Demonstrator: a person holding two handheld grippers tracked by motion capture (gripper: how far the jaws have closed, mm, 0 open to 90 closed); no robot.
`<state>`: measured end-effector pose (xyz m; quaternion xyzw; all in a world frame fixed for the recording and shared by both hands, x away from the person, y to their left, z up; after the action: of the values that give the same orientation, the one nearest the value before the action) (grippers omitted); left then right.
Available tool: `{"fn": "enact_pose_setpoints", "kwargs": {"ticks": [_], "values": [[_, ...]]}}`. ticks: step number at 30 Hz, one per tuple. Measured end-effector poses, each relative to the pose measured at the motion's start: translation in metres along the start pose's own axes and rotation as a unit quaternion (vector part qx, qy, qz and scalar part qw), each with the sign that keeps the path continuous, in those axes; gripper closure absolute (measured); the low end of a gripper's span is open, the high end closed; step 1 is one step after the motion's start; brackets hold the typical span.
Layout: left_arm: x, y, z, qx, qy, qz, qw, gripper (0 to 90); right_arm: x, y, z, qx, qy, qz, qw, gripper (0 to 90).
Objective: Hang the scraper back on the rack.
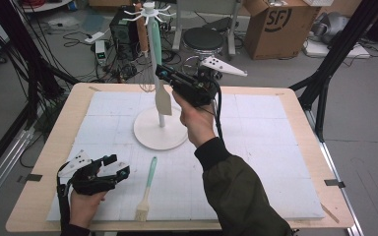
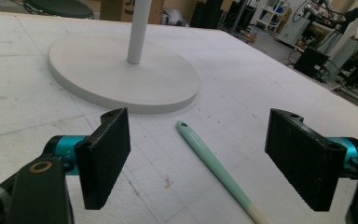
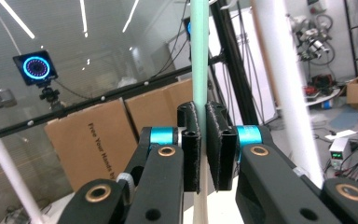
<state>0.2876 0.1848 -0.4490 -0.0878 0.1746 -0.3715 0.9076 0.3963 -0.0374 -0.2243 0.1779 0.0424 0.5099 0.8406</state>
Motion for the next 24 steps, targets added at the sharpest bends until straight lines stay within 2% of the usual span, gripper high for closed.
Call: {"fn": "enact_pose_setpoints", "kwargs": {"ticks": [7, 24], "values": [[-0.001, 0.000, 0.000, -0.004, -0.004, 0.000, 1.0000, 22.9, 0.010, 0.009, 0.001, 0.000, 0.008, 0.014, 0.9999, 85.5], [-0.004, 0.000, 0.000, -0.001, -0.002, 0.001, 1.0000, 23.0, 0.020, -0.004, -0.006, 0.020, 0.010, 0.006, 0.9997, 85.4]]}}
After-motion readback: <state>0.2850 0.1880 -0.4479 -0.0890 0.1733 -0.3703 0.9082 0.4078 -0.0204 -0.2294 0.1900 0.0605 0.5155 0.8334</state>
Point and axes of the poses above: each handheld gripper's, and its own axes: x roughly forward along the jaws, z roughly out of its top, y roughly to its left, the point moved 6 cm from there along x, roughly forward along the jaws, and after that the axes turned 1 degree about x, right-handed, at the moved point
